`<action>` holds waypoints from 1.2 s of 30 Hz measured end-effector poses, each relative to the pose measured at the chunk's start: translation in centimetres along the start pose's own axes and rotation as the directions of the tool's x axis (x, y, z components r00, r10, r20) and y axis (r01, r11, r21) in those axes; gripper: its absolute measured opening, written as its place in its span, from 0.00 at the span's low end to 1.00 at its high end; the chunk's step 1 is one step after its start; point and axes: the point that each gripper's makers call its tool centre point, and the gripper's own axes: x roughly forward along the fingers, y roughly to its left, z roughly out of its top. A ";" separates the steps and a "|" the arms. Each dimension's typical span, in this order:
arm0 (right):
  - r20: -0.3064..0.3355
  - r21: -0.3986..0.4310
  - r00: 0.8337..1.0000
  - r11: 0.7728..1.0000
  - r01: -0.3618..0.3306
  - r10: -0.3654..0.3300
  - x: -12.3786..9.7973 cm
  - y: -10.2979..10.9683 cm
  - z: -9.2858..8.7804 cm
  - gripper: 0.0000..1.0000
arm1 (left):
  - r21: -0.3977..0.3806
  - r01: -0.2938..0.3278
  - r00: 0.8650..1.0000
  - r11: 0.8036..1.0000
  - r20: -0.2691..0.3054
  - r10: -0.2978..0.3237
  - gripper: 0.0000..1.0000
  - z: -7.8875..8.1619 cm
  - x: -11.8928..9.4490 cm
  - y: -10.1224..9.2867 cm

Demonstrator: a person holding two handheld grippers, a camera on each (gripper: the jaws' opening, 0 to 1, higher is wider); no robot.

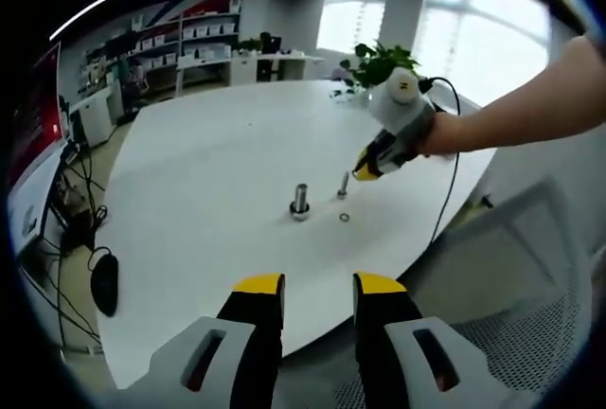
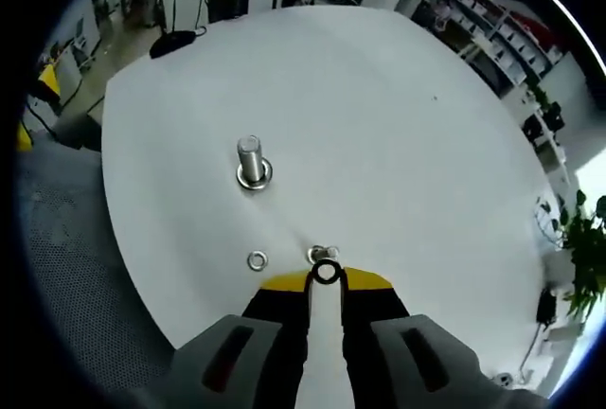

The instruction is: Place the washer onto the threaded stud by aligning its center hole with the stud, sliding it down to the base, and recovering from edge contact or off-axis alignment until the washer reaches the visible bottom stop.

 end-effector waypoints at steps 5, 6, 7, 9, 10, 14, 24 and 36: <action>0.003 -0.014 1.000 1.000 0.000 0.000 0.7 -0.2 0.5 0.13 | -0.002 0.000 1.000 1.000 -0.002 0.000 0.27 -0.1 0.0 0.0; 0.001 -0.012 1.000 1.000 -0.001 0.001 0.8 -0.2 0.5 0.13 | -0.002 0.000 1.000 1.000 -0.002 0.000 0.27 -0.1 0.0 0.0; -0.001 -0.011 1.000 1.000 -0.002 0.002 0.9 -0.3 0.6 0.13 | -0.003 0.000 1.000 1.000 -0.002 0.000 0.27 -0.1 0.0 0.0; -0.005 -0.009 1.000 1.000 -0.002 0.002 1.0 -0.3 0.6 0.13 | -0.004 -0.001 1.000 1.000 -0.002 0.001 0.27 0.0 0.0 0.0; -0.005 -0.004 1.000 1.000 0.000 0.000 1.1 -0.4 0.7 0.13 | -0.004 0.000 1.000 1.000 -0.003 0.000 0.27 -0.1 0.0 0.0; -0.010 -0.006 1.000 1.000 -0.003 0.003 1.3 -0.6 0.6 0.13 | -0.004 0.001 1.000 1.000 -0.006 -0.001 0.27 -0.1 0.1 0.0; -0.032 -0.012 0.999 0.999 -0.031 0.031 1.9 -0.4 0.1 0.14 | -0.007 0.002 1.000 1.000 -0.011 -0.002 0.27 -0.2 0.1 0.0; -0.067 0.026 0.996 0.998 -0.060 0.062 4.4 0.0 -0.9 0.14 | -0.012 0.002 1.000 1.000 -0.025 -0.003 0.27 -0.5 0.2 0.0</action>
